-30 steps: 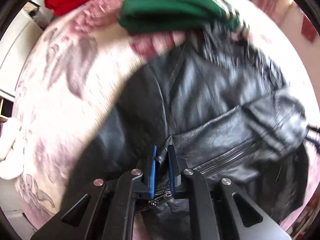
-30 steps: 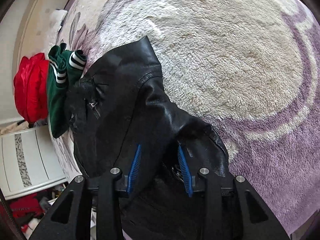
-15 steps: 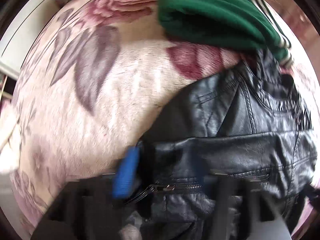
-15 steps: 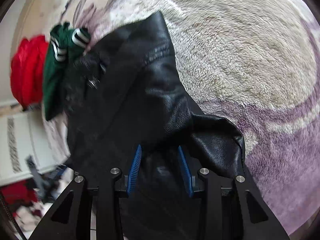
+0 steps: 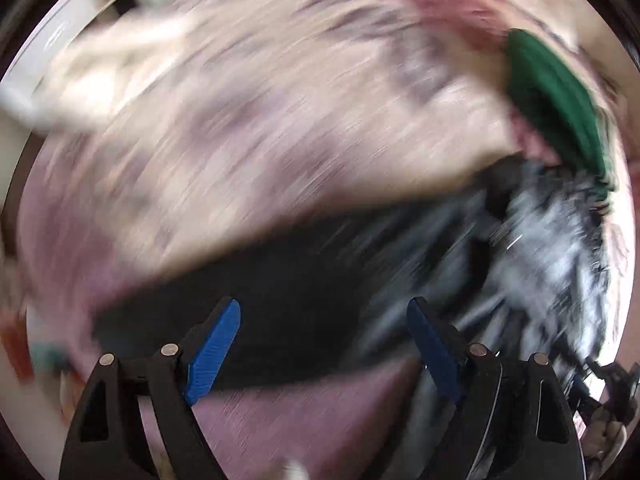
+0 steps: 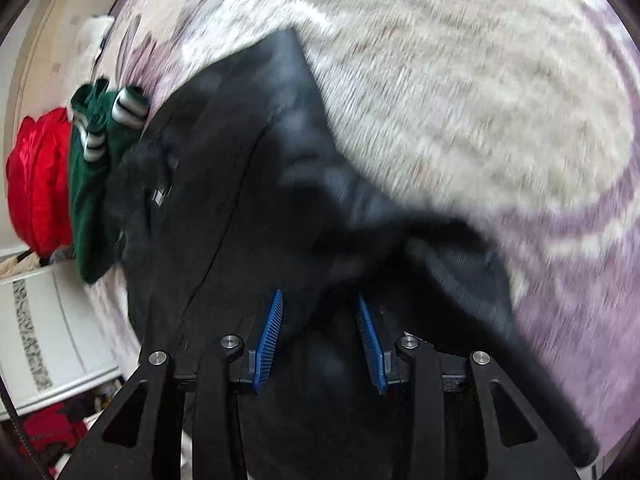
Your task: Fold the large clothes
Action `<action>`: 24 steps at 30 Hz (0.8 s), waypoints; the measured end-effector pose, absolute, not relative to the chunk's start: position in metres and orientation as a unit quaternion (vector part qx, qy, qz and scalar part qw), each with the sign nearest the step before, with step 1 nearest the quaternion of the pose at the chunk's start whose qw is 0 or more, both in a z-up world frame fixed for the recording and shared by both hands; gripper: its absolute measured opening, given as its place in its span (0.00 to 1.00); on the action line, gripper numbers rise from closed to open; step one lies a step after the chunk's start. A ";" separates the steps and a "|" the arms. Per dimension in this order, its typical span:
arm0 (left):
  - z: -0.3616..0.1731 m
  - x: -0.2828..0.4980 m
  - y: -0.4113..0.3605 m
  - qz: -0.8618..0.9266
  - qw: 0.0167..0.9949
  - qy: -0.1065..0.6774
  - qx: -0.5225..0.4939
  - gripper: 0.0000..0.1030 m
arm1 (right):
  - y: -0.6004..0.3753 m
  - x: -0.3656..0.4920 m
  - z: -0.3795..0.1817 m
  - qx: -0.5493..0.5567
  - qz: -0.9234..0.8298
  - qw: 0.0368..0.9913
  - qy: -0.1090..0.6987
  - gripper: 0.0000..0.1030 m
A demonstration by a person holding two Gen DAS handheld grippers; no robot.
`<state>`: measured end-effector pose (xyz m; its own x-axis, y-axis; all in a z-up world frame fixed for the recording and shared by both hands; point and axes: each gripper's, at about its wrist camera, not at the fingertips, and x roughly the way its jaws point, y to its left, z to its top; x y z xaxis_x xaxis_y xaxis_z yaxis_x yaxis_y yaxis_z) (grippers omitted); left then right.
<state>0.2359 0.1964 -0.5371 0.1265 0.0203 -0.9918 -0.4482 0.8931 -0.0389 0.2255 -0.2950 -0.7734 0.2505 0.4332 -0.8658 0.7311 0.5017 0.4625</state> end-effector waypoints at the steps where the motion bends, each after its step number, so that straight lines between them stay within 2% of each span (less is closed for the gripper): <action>1: -0.541 0.212 0.208 0.175 0.719 0.645 -0.192 0.83 | -0.284 0.224 -0.769 0.476 -0.110 0.624 0.610 0.40; 3: -0.553 0.172 0.228 0.204 0.693 0.649 -0.239 0.83 | -0.256 0.223 -0.757 0.441 -0.094 0.633 0.629 0.40; 6: -0.582 0.124 0.259 0.229 0.650 0.627 -0.363 0.82 | -0.213 0.227 -0.746 0.395 -0.073 0.649 0.647 0.43; 12: -0.640 0.055 0.308 0.308 0.567 0.457 -0.612 0.81 | -0.153 0.243 -0.751 0.359 -0.074 0.666 0.649 0.44; 17: -0.644 0.037 0.326 0.363 0.528 0.369 -0.673 0.80 | -0.131 0.248 -0.757 0.347 -0.100 0.670 0.648 0.44; 18: -0.639 0.038 0.331 0.374 0.535 0.360 -0.667 0.68 | -0.127 0.250 -0.756 0.339 -0.100 0.673 0.650 0.44; 19: -0.633 0.041 0.337 0.384 0.546 0.361 -0.651 0.50 | -0.120 0.252 -0.755 0.330 -0.095 0.675 0.653 0.44; 20: -0.633 0.043 0.340 0.383 0.554 0.363 -0.644 0.37 | -0.114 0.255 -0.754 0.324 -0.091 0.676 0.656 0.44; 21: -0.632 0.047 0.345 0.380 0.566 0.365 -0.634 0.17 | -0.107 0.256 -0.753 0.315 -0.085 0.677 0.660 0.44; 22: -0.632 0.051 0.349 0.375 0.577 0.369 -0.625 0.14 | -0.101 0.257 -0.752 0.308 -0.079 0.679 0.662 0.44; 24: -0.631 0.057 0.351 0.365 0.591 0.376 -0.613 0.13 | -0.086 0.258 -0.750 0.282 -0.065 0.684 0.670 0.44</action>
<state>0.0573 0.3513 -0.6305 0.4500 -0.0296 -0.8925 -0.8930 -0.0177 -0.4497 0.2584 -0.0861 -0.7503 0.0939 0.2881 -0.9530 0.4671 0.8326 0.2977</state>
